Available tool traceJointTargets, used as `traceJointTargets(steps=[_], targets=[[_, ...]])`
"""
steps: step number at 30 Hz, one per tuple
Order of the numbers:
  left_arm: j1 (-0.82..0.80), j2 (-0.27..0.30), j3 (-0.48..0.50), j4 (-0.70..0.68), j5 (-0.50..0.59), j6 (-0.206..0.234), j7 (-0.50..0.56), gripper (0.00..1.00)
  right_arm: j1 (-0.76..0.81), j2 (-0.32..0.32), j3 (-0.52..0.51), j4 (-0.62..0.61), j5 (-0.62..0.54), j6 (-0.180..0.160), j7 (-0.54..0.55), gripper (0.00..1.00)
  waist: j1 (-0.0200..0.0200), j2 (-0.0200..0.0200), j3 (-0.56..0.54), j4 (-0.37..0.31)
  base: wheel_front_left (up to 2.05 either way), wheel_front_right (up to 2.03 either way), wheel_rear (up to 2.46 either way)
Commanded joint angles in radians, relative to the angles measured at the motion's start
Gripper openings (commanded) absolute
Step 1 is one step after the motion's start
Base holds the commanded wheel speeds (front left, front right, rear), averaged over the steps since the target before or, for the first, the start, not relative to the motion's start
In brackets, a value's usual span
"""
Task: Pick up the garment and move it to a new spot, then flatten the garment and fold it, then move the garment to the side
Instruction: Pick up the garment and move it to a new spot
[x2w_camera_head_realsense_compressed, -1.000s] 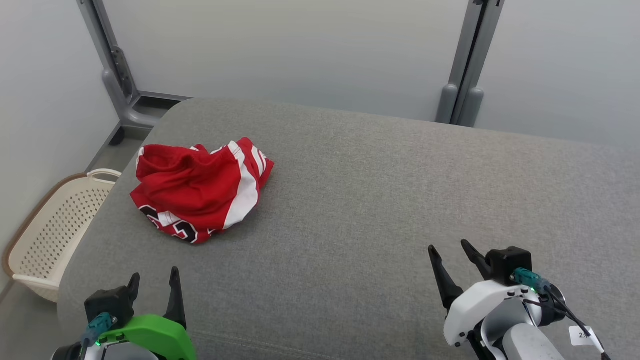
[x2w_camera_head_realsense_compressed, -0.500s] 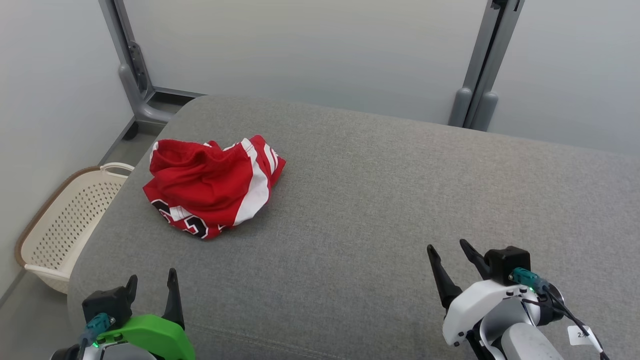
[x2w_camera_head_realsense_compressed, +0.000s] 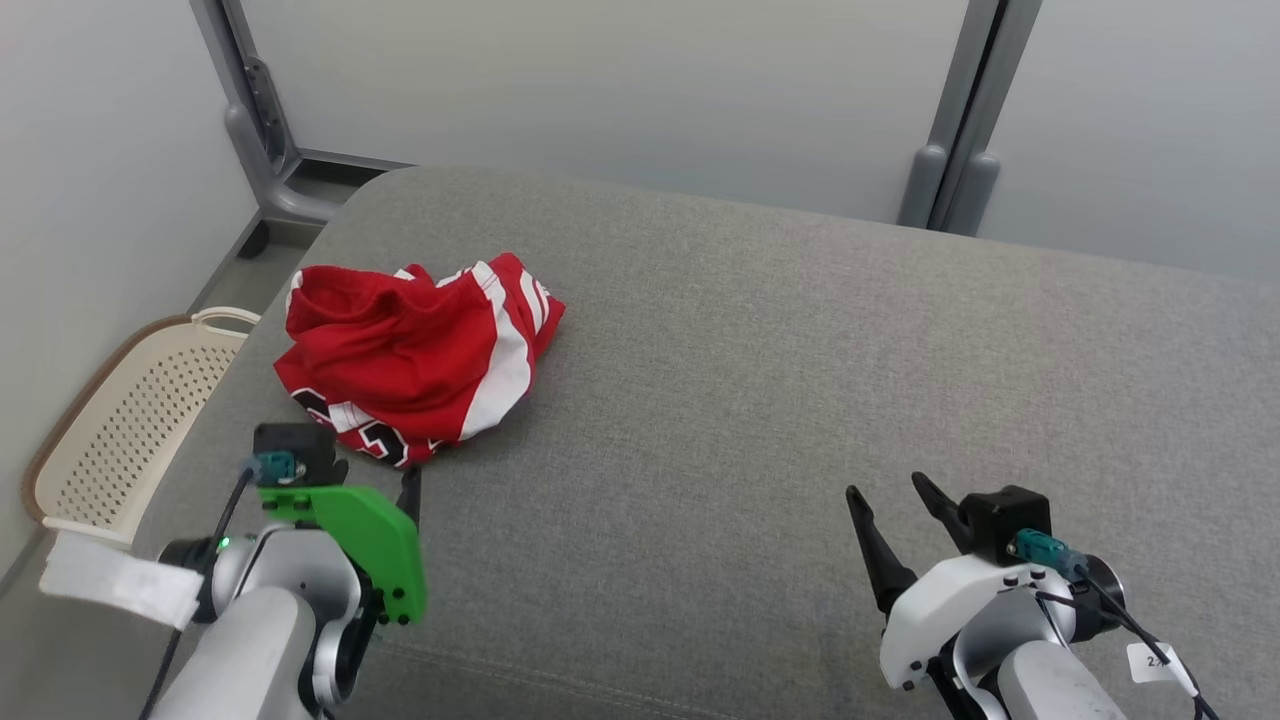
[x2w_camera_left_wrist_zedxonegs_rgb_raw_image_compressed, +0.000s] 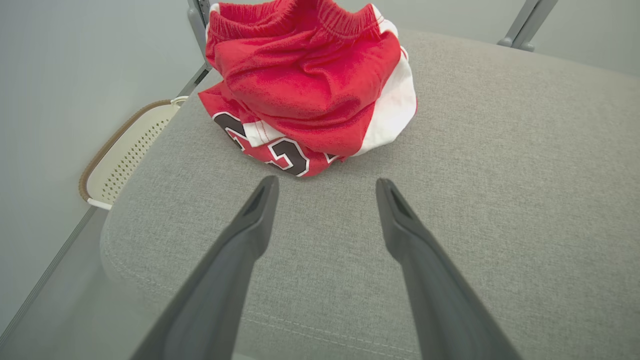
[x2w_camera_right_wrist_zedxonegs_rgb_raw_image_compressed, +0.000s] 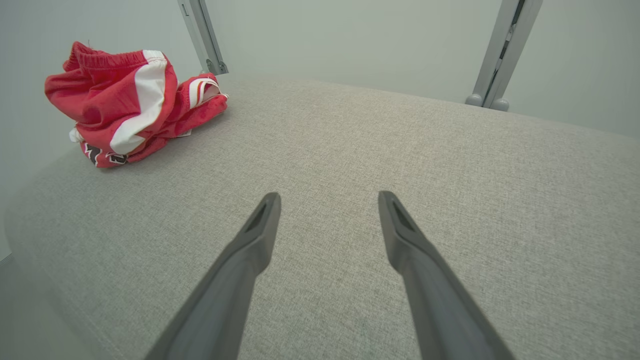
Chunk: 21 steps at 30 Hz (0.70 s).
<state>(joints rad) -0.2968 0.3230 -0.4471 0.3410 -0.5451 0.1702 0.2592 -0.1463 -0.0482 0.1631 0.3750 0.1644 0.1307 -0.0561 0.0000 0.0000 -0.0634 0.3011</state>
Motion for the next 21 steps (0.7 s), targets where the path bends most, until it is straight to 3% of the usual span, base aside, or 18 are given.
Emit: traceJointTargets(steps=[1, 11, 21], targets=[[-0.047, -0.008, -0.006, 0.021, -0.005, -0.01, 0.025, 1.0, 0.009, -0.004, 0.003, -0.011, -0.008, 0.0, 0.007, 1.0, 0.0, 0.0, 0.015, -0.009, 0.0, 0.0, 0.0], [-0.335, -0.07, -0.017, 0.175, -0.023, -0.032, 0.163, 1.0, -0.031, -0.004, 0.015, -0.106, -0.065, 0.0, 0.057, 1.0, 0.0, 0.0, 0.15, -0.05, 0.0, 0.0, 0.0], [-0.524, -0.065, -0.075, 0.322, 0.028, -0.054, 0.282, 1.0, -0.024, -0.004, 0.009, -0.224, -0.111, 0.0, 0.12, 1.0, 0.0, 0.0, 0.284, -0.088, 0.0, 0.0, 0.0]])
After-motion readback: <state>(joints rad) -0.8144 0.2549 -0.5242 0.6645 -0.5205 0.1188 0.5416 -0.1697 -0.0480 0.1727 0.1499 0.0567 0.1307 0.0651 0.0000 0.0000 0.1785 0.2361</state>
